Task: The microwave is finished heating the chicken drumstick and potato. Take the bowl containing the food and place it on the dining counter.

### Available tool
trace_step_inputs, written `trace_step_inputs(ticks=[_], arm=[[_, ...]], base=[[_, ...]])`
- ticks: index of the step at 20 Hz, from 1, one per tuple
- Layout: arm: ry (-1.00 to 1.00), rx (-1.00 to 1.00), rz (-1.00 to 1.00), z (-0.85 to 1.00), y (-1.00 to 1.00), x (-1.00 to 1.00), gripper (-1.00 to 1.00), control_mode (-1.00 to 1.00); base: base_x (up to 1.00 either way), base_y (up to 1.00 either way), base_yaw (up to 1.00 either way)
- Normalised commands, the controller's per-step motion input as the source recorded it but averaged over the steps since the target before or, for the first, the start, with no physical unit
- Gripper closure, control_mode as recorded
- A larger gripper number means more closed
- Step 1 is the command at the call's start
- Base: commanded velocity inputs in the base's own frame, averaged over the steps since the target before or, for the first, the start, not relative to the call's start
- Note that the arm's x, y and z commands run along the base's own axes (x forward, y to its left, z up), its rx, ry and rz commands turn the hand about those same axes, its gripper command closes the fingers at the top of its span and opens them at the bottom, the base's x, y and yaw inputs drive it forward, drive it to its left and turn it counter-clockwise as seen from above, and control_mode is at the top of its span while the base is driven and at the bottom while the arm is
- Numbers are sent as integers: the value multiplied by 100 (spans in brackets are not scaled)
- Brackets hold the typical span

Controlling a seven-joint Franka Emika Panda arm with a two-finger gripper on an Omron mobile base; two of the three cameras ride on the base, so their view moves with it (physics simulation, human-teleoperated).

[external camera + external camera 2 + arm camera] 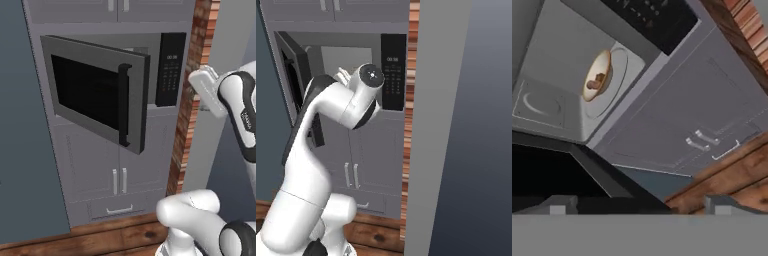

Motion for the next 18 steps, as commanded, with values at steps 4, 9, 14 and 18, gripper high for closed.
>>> trace_step_inputs(ticks=[4,9,14,18], arm=[[29,32,0,-33,13,86,-100,-100],[17,39,0,-47,41,78,-100,-100],[3,35,0,-37,60,65,-100,-100],[0,25,0,-11,91,29,-100,-100]], base=[[0,0,0],[0,0,0],[0,0,0],[0,0,0]])
